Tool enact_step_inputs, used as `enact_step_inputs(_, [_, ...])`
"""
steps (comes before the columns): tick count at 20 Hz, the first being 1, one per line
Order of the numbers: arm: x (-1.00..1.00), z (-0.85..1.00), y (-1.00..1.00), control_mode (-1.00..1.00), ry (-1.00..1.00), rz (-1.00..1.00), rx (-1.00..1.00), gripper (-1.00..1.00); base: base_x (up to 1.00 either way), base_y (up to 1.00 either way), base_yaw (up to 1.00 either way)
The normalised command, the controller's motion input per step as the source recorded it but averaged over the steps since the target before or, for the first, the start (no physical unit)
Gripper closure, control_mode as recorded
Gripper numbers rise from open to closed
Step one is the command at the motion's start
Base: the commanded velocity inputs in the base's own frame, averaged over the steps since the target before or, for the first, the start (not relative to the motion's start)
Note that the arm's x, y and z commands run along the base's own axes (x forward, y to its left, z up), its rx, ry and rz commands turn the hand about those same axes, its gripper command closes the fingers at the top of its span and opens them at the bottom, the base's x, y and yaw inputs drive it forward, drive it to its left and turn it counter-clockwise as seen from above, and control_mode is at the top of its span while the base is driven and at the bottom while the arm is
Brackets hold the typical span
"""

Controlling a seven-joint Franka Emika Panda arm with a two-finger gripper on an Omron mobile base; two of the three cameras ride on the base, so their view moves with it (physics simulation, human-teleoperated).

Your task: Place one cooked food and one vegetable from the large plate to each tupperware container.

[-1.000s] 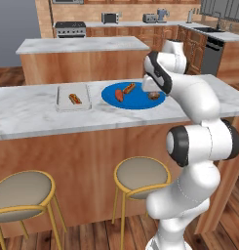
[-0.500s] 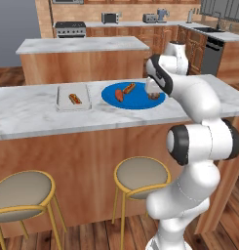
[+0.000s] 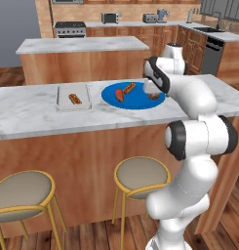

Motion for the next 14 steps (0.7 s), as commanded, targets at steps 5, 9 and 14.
enact_step_inputs(5, [0.28, -0.22, 0.0, -1.0, -0.07, 0.0, 0.0, -1.0, 0.0, 0.0, 0.0])
enact_step_inputs(9, [0.34, -0.08, 0.0, -1.0, -0.02, 0.0, 0.0, -1.0, 0.0, 0.0, 0.0])
enact_step_inputs(14, [0.4, -0.1, 0.0, -1.0, 0.0, 0.0, 0.0, -1.0, 0.0, 0.0, 0.0])
